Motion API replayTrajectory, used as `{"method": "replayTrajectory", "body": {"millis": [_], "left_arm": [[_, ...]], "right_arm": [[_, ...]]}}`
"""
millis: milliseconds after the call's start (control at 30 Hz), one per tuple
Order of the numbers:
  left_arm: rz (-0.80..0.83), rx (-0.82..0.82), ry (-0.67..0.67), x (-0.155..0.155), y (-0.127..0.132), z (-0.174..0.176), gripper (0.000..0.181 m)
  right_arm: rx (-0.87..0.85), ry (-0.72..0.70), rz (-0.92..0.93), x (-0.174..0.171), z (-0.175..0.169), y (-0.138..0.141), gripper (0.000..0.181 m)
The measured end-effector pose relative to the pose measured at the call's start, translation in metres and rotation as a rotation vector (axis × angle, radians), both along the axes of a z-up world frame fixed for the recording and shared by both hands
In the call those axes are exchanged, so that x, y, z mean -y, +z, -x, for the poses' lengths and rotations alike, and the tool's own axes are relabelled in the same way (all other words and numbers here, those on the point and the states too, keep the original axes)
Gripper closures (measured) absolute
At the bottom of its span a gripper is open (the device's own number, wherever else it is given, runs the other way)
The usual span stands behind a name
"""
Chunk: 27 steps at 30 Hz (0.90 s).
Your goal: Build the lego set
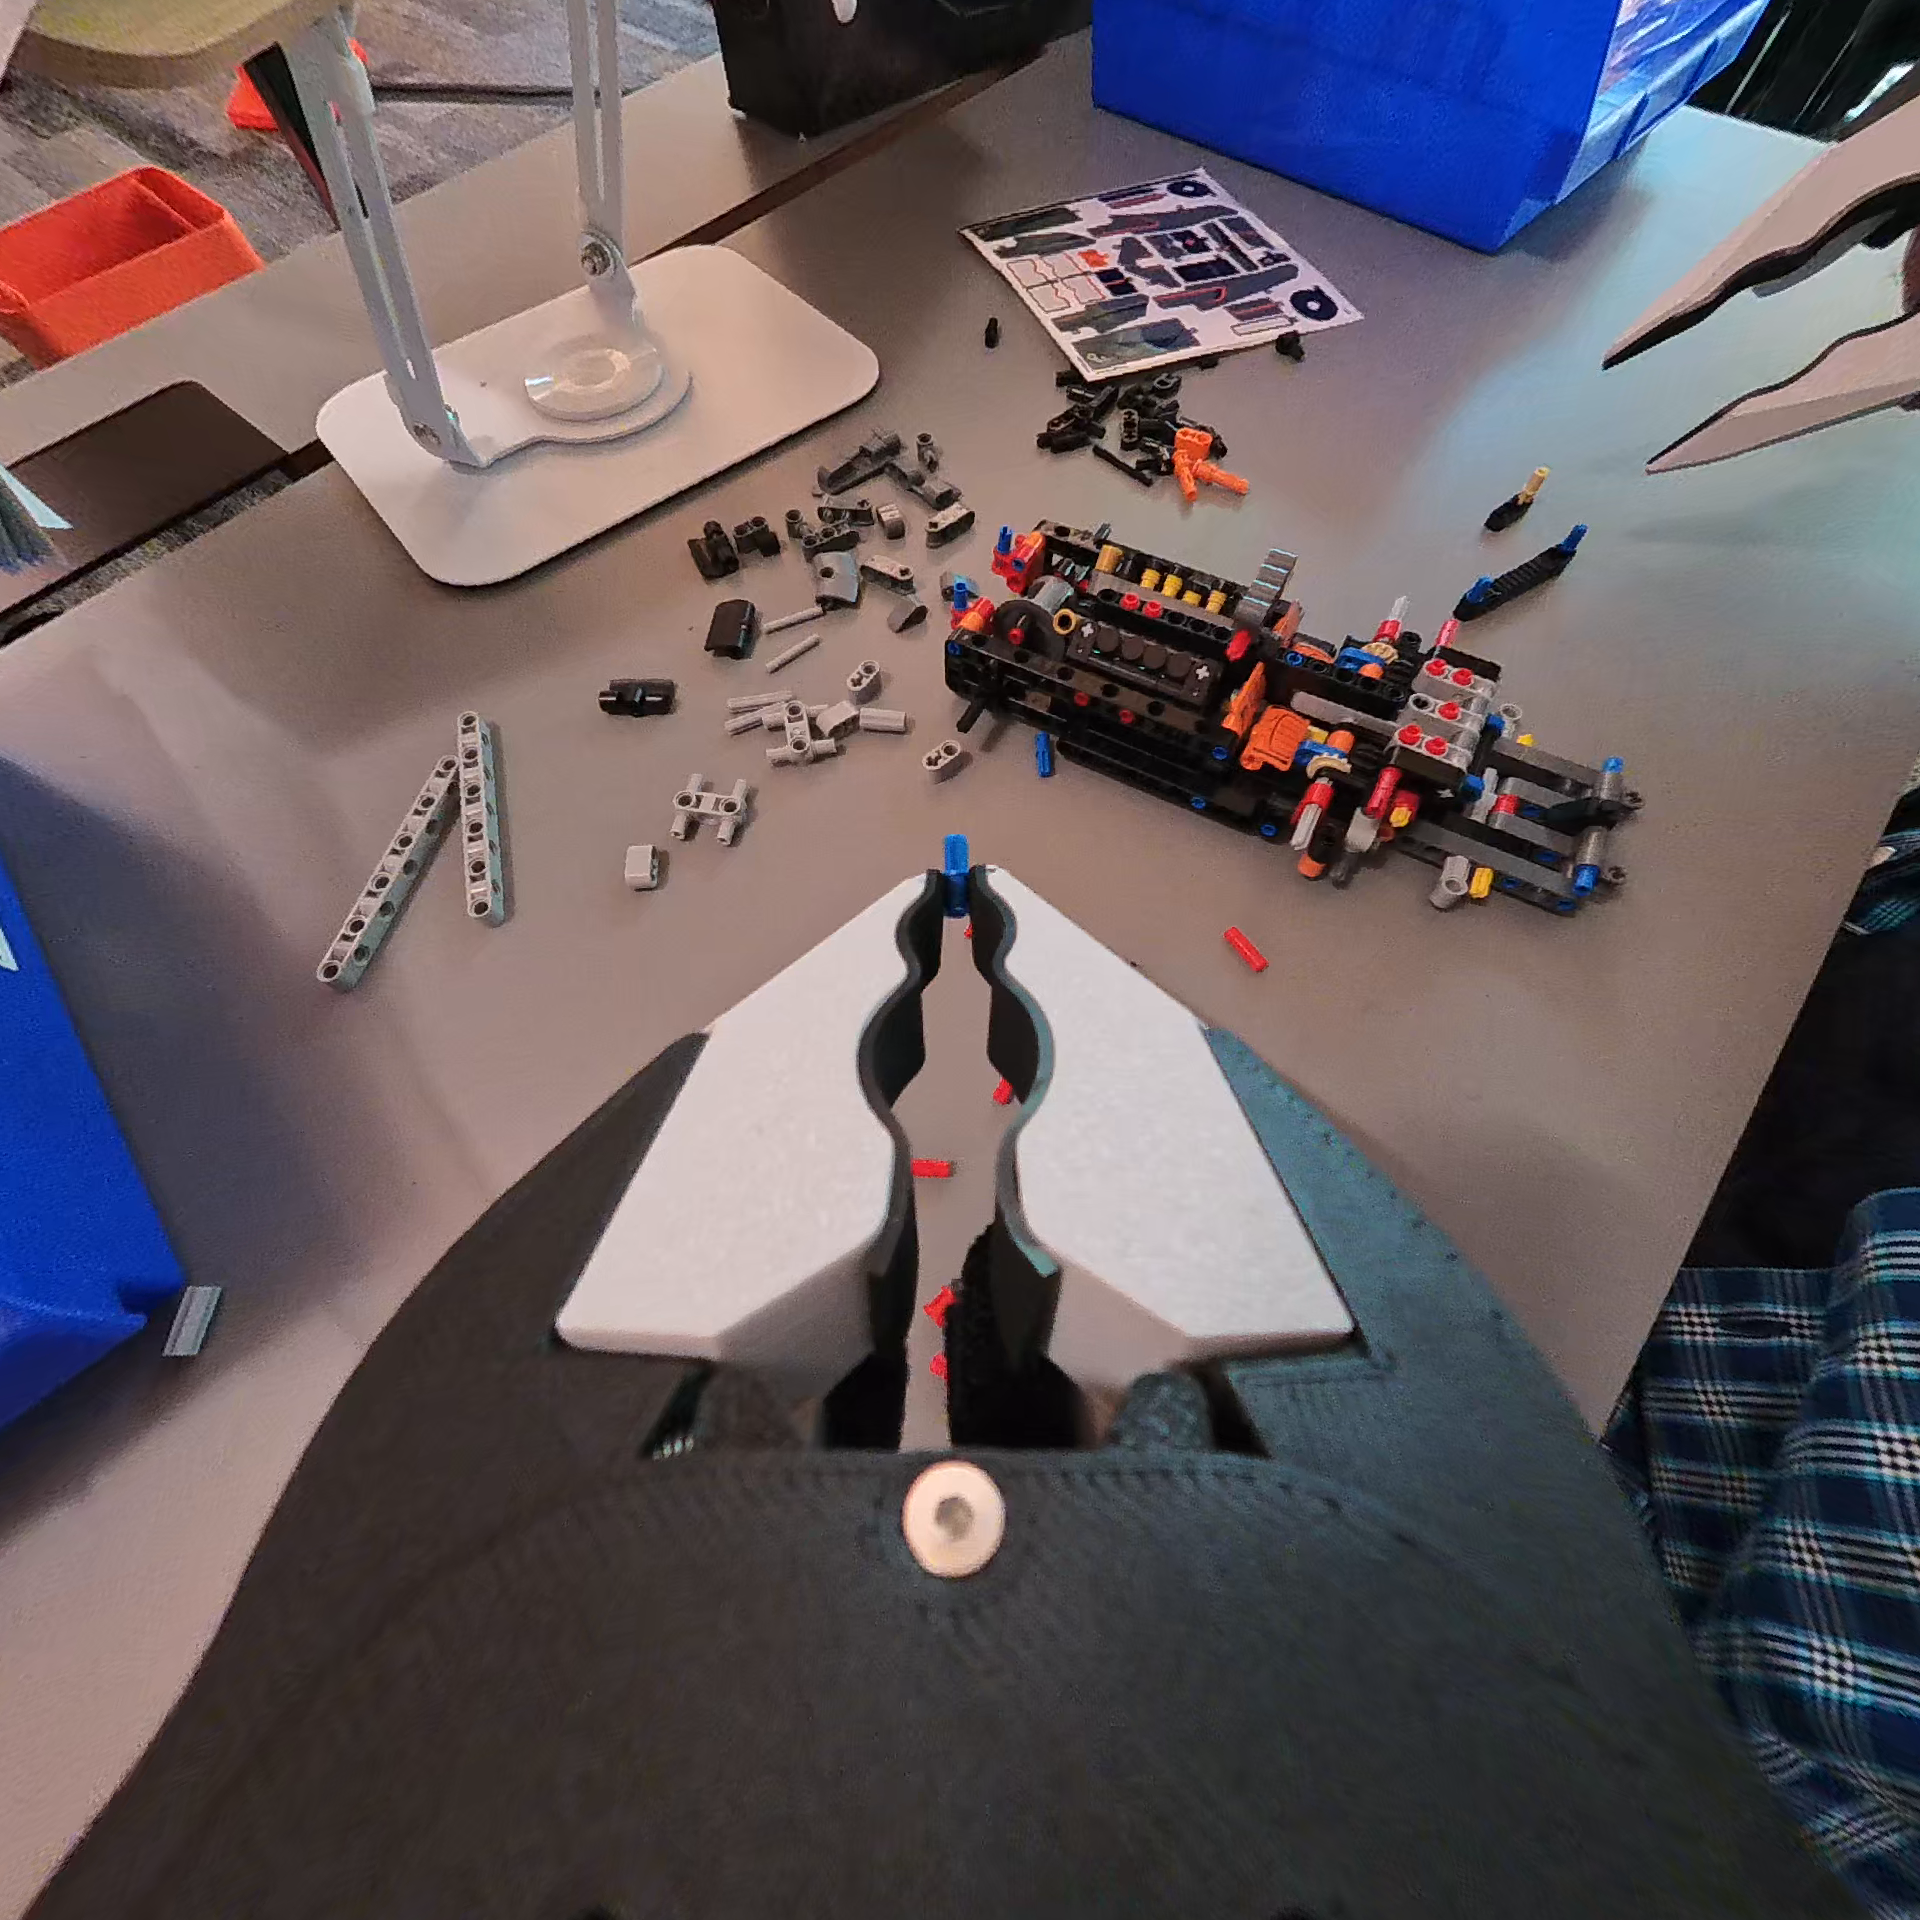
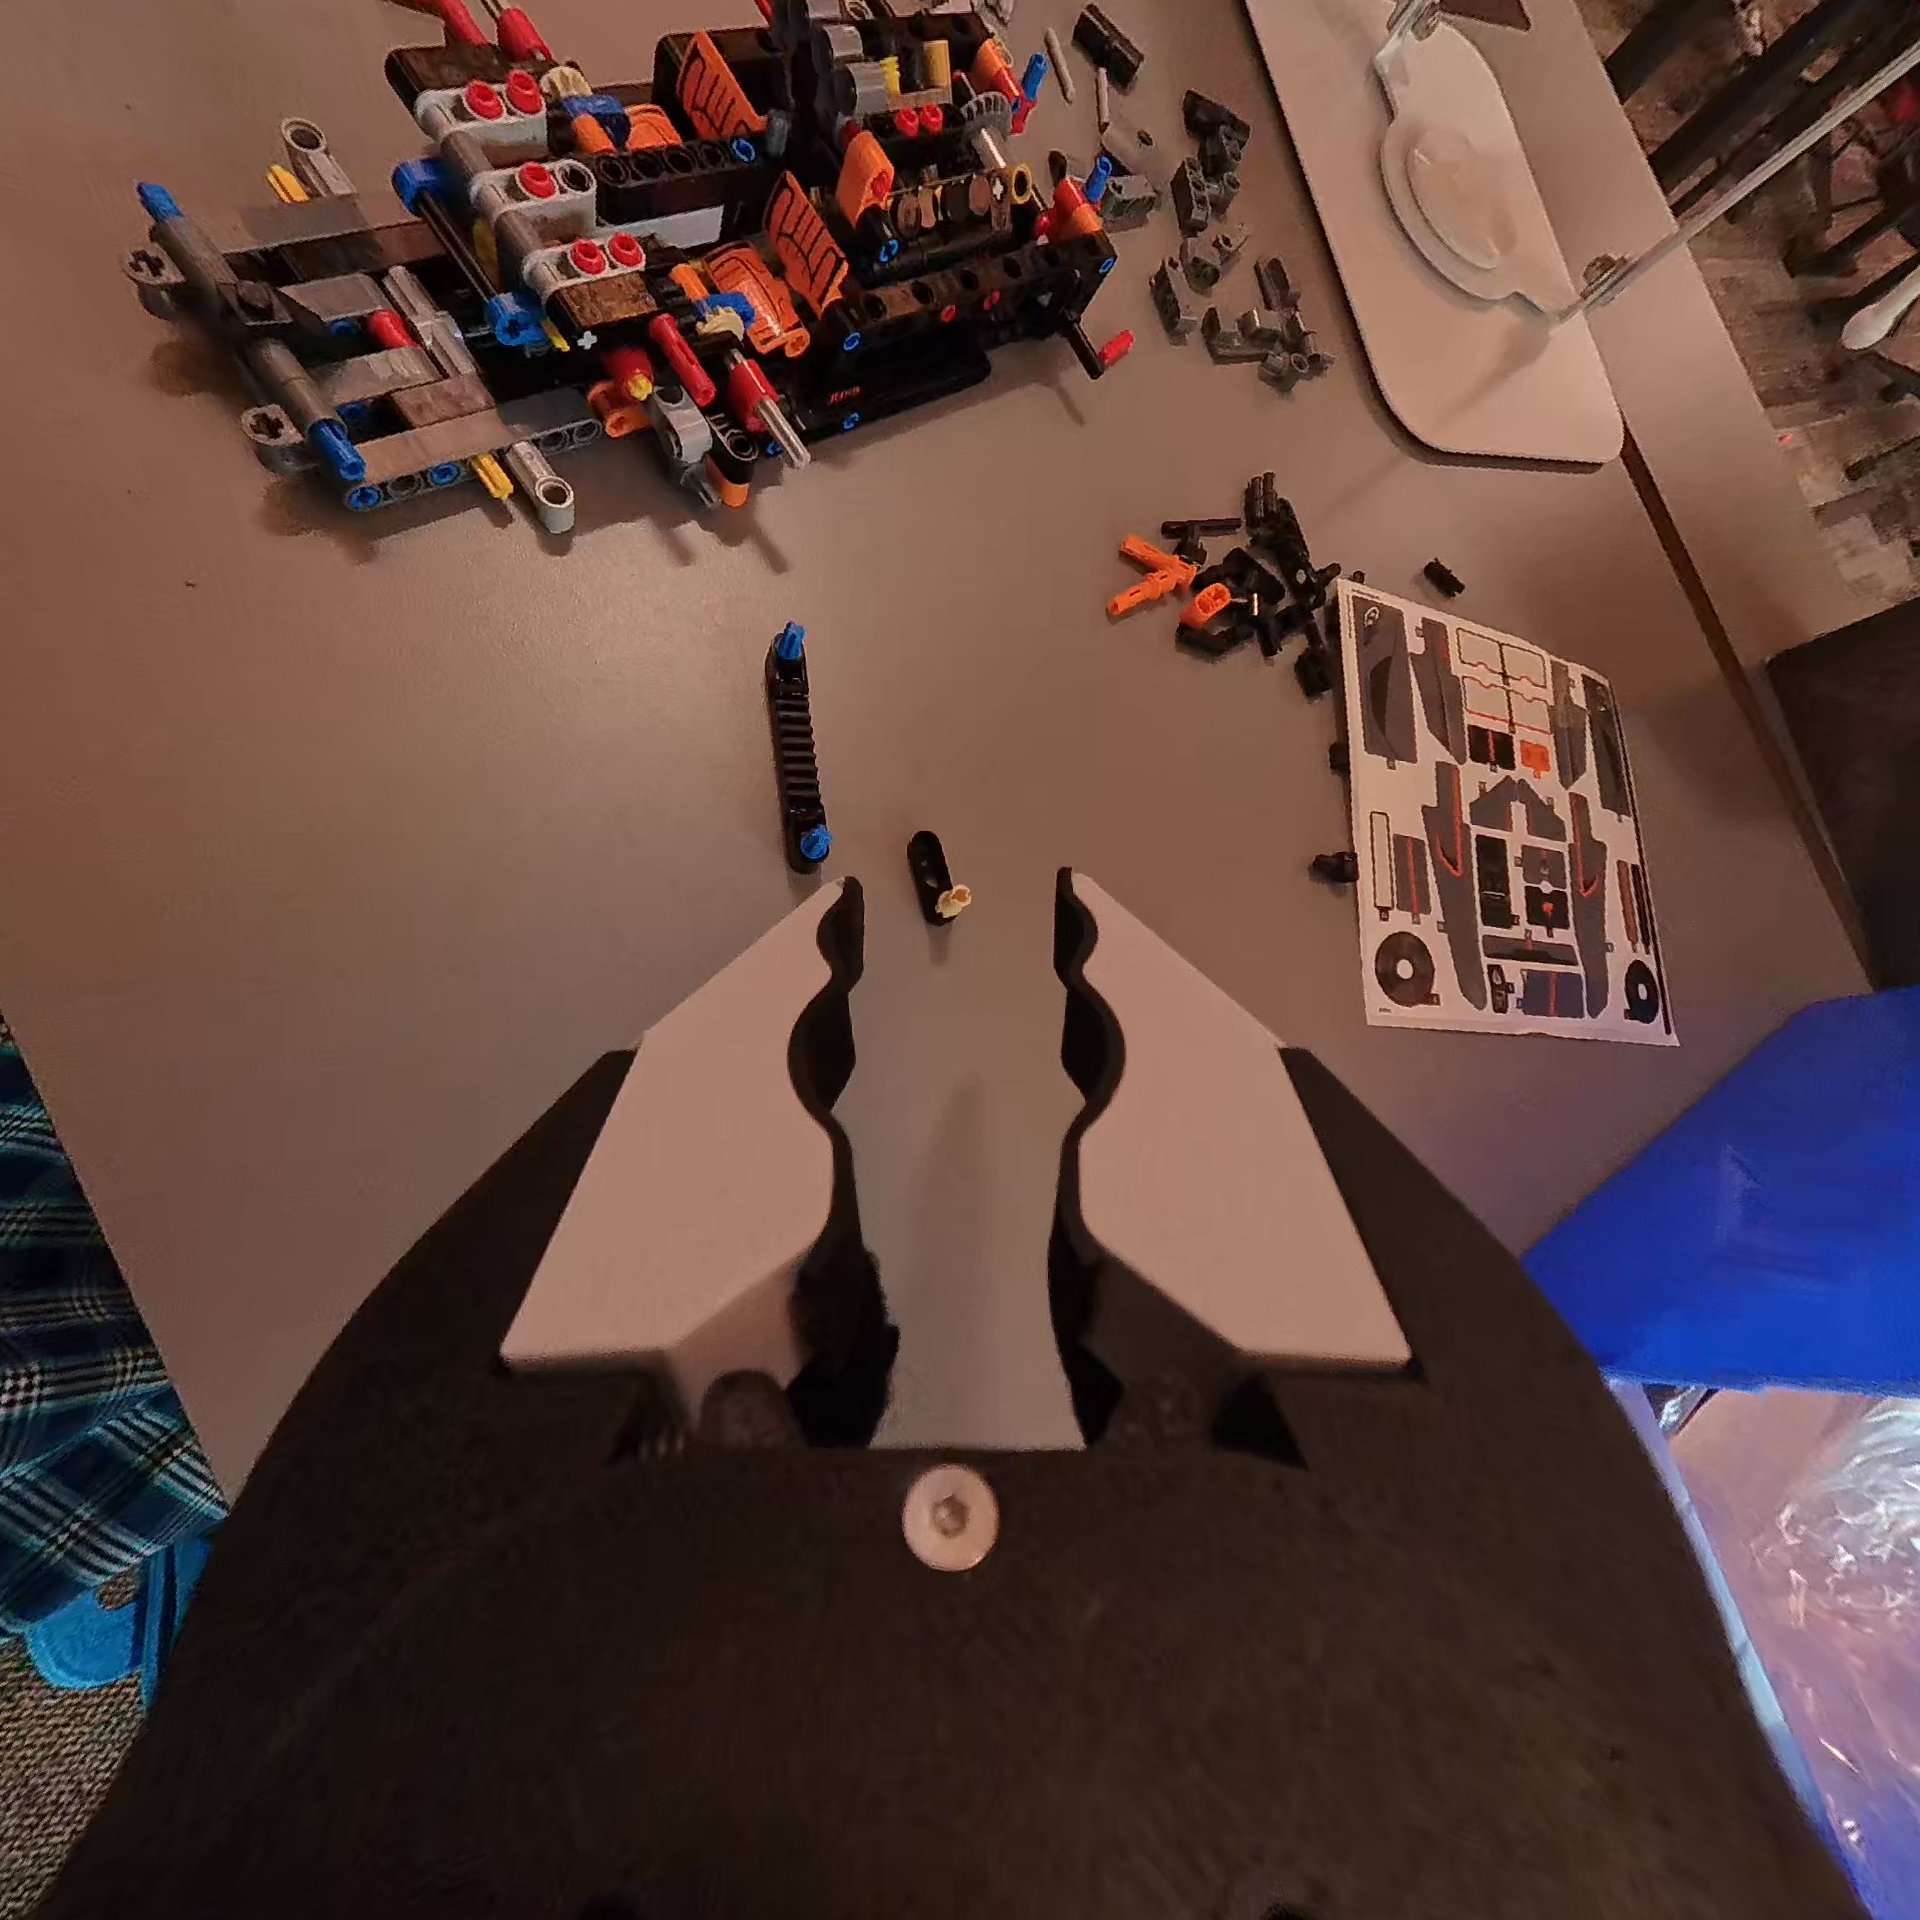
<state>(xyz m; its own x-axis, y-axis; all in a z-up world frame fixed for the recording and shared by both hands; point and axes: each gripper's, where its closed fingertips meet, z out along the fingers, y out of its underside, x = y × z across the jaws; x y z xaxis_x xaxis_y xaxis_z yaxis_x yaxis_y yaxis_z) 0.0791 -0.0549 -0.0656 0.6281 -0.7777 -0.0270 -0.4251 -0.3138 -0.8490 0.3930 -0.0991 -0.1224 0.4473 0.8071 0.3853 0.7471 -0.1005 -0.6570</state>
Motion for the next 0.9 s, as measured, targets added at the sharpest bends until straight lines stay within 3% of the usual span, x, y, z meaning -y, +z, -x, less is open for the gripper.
{"method": "replayTrajectory", "body": {"millis": [500,900], "left_arm": [[0.033,0.090,-0.037,0.010,0.008,-0.013,0.177],[0.075,0.138,-0.098,0.032,0.006,-0.037,0.177]], "right_arm": [[-0.049,0.004,0.022,0.010,0.002,0.015,0.148],[-0.022,0.025,0.129,0.021,0.007,-0.002,0.152]]}}
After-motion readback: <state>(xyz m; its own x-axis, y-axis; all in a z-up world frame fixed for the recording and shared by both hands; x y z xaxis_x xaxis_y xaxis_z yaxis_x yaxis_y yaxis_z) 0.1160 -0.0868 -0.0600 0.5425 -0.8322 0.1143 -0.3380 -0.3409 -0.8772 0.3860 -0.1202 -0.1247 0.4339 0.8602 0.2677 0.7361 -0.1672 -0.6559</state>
